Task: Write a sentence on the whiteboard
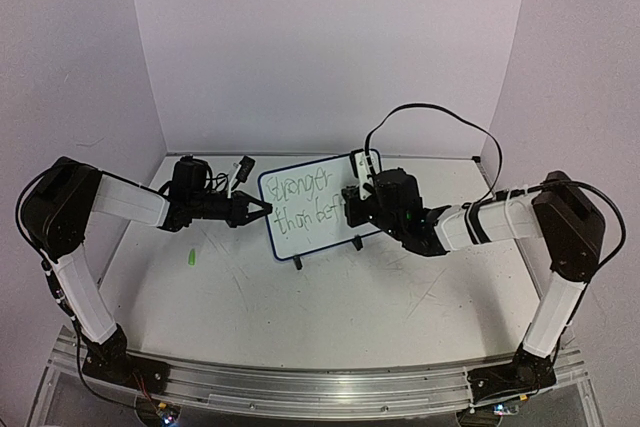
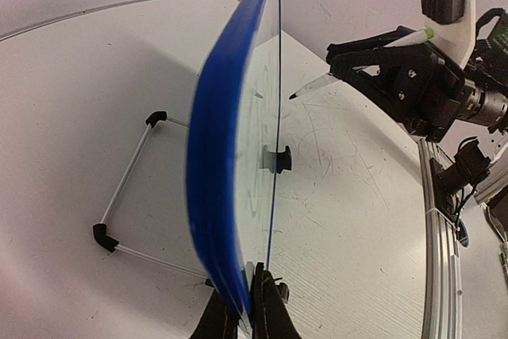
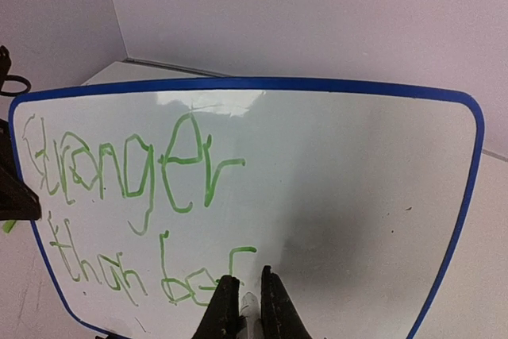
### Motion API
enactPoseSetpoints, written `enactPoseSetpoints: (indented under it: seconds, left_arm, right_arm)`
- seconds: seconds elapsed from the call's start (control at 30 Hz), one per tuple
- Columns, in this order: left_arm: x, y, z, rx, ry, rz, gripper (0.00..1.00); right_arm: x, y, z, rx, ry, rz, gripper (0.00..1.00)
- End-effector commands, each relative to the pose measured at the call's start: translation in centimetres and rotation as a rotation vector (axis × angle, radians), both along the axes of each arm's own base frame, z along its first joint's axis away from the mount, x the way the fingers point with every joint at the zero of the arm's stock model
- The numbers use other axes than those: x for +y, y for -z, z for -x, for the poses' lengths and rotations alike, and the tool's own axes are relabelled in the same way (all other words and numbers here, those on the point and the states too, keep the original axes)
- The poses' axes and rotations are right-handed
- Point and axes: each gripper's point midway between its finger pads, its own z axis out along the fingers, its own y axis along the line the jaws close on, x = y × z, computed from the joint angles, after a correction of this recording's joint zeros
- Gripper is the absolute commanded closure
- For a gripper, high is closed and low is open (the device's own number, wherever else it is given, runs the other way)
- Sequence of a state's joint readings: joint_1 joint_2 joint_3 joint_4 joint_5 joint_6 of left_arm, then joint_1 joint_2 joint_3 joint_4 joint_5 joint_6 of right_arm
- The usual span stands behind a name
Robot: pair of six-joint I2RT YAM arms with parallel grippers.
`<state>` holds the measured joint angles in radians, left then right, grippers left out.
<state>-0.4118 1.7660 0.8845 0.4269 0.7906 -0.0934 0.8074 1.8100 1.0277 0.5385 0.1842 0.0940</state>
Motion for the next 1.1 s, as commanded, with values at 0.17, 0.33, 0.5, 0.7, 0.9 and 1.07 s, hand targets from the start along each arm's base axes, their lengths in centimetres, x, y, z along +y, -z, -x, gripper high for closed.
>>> enactPoseSetpoints:
  seconds: [0.17, 0.33, 0.5, 0.7, 0.9, 1.07]
  left_arm:
    - [1.7, 1.9, -2.1, -0.075, -0.095, -0.132, 1.00]
    - [1.7, 1.8, -2.1, -0.077, -0.095, -0.130, 1.00]
    - [1.7, 1.9, -2.1, -0.075, -0.095, -0.133, 1.00]
    - [1.7, 1.9, -2.0, -0.075, -0.094, -0.133, 1.00]
    - [1.7, 1.9, -2.1, -0.075, -0.094, -0.132, 1.00]
    - [1.7, 1.8, -2.1, -0.075, -0.095, -0.132, 1.00]
  right_arm:
    - [-0.2, -1.0, -1.7, -0.034, 0.034, -0.011, 1.00]
    - [-0.2, -0.7, -2.0, -0.033, 0.044, -0.005, 1.00]
    - [0.2, -0.7, -2.3, -0.036, 0.037, -0.004, 1.00]
    - [0.6, -0.5, -2.2, -0.027, 0.018, -0.004, 1.00]
    - [1.1, 0.4, -1.1, 0.001, -0.006, -0.005, 1.00]
    - [0.8, 1.4, -0.6, 0.025, -0.006, -0.002, 1.00]
